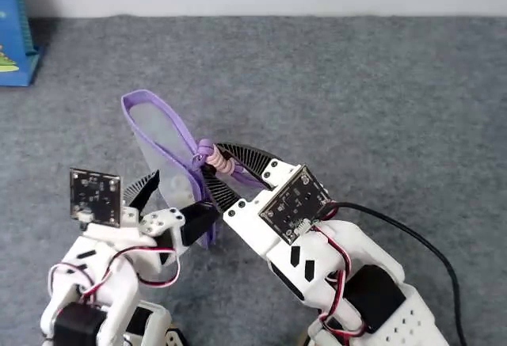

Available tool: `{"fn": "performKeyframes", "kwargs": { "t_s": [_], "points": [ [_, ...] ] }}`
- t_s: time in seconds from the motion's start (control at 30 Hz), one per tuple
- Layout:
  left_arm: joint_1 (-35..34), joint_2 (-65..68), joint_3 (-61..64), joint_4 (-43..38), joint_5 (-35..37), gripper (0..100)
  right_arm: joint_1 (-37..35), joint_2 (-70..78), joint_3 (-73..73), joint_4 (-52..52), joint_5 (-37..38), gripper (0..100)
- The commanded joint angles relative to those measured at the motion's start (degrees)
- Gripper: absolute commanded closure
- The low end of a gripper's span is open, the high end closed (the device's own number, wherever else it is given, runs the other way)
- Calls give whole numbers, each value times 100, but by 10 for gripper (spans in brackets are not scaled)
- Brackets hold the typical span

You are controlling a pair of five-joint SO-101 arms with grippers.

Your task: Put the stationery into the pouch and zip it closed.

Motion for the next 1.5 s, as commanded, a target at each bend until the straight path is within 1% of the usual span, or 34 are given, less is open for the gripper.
{"fn": "performKeyframes", "kwargs": {
  "t_s": [0.0,0.3,0.47,0.57,0.67,0.83,1.0,1.27,1.37,1.47],
  "points": [
    [-35,-26,13,-316,-9,635,-22,-92,-440,-48,-220,991],
    [-114,-62,-4,-273,-70,723,4,-136,-440,-57,-202,991],
    [-563,-774,-4,9,-352,750,4,-136,-440,-57,-220,991],
    [-615,-1433,22,273,-369,750,-13,-119,-440,-57,-220,991],
    [-642,-1407,-4,352,-378,747,-22,-119,-440,-57,-229,991],
    [-642,-1213,48,158,-387,746,-75,-136,-440,-57,-237,991],
    [-598,-1196,57,-44,-378,746,-462,-127,-440,-22,-237,991],
    [-598,-1187,66,-167,-378,750,-479,-84,-431,-4,-237,991],
    [-598,-1187,259,-229,-378,750,-479,-92,-431,-4,-237,991],
    [-598,-1213,453,-378,-563,786,-479,-101,-431,-4,-237,991]
  ]
}}
